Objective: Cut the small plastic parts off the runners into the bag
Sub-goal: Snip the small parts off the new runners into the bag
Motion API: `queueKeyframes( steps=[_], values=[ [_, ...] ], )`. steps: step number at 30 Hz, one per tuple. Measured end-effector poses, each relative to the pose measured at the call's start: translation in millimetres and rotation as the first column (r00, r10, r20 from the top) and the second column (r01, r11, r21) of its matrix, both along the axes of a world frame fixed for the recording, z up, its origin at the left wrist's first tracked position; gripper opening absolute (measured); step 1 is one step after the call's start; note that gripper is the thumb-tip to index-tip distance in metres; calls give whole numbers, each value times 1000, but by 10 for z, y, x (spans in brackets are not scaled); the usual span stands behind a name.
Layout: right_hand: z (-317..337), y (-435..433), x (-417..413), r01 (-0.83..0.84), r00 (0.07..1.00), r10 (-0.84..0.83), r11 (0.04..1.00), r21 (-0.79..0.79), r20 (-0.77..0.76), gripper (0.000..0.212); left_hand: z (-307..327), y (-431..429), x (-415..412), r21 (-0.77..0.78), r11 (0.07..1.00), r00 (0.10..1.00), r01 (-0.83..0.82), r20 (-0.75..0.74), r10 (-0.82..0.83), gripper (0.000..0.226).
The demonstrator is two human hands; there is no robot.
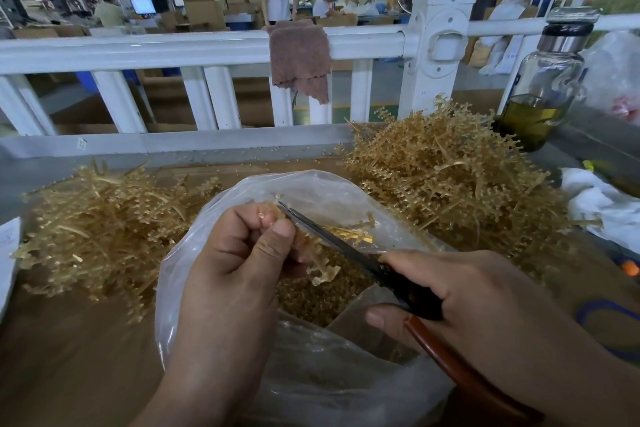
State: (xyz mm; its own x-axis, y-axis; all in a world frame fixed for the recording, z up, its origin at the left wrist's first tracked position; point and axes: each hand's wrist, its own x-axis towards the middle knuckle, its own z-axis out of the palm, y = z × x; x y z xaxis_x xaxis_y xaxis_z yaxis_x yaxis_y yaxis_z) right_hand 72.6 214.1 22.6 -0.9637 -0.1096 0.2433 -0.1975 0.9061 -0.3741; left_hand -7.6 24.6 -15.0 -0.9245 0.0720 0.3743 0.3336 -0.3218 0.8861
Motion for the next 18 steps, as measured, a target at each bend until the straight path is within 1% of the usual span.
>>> queueKeyframes(
  steps=[3, 10, 18],
  values=[
    [0, 26, -5, -16, 1000, 16, 1000, -16, 13, 65, 9, 7, 4, 6, 1000, 1000, 2, -8, -2, 9],
    [28, 41, 0, -28, 999, 29, 999, -24, 26, 60, -11, 12, -9, 13, 1000, 1000, 9, -29, -9, 7],
    [60, 9, -3, -23, 999, 24, 1000, -18, 49, 37, -25, 7, -28, -17, 1000, 1000, 20, -9, -20, 13]
  ],
)
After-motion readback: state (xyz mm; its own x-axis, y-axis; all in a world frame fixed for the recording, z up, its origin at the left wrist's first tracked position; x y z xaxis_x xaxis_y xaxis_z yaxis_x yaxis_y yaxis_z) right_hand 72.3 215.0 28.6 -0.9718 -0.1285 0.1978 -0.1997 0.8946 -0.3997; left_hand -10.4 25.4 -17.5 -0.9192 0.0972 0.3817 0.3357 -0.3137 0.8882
